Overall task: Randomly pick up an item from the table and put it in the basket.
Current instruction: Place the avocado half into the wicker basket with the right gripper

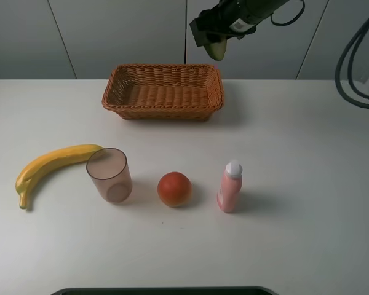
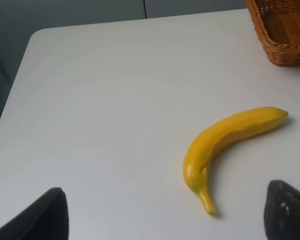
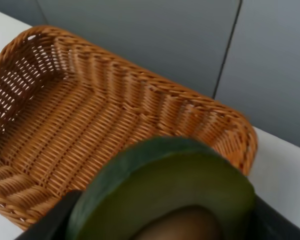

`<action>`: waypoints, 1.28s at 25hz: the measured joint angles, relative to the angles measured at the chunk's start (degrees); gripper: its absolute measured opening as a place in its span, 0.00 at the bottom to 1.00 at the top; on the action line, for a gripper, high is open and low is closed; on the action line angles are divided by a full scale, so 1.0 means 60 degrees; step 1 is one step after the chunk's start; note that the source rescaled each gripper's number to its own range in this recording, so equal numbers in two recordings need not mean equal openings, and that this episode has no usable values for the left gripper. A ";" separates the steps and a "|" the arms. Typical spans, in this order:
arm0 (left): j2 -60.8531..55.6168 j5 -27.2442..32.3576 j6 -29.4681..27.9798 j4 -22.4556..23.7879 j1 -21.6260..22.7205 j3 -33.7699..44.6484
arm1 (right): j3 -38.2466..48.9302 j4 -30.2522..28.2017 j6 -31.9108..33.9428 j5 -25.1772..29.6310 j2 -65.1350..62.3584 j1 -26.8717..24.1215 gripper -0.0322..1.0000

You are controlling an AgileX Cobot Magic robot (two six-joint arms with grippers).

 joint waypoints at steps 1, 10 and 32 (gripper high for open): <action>0.0000 0.0000 0.0000 0.0000 0.0000 0.0000 | -0.0212 0.0105 -0.0017 0.0000 0.0326 0.0107 0.05; 0.0000 0.0000 0.0000 0.0000 0.0000 0.0000 | -0.1130 0.0789 -0.0017 -0.0057 0.2633 0.0449 0.05; 0.0000 0.0000 0.0000 0.0000 0.0000 0.0000 | -0.1168 0.1222 -0.0461 0.0420 0.2746 0.0449 0.94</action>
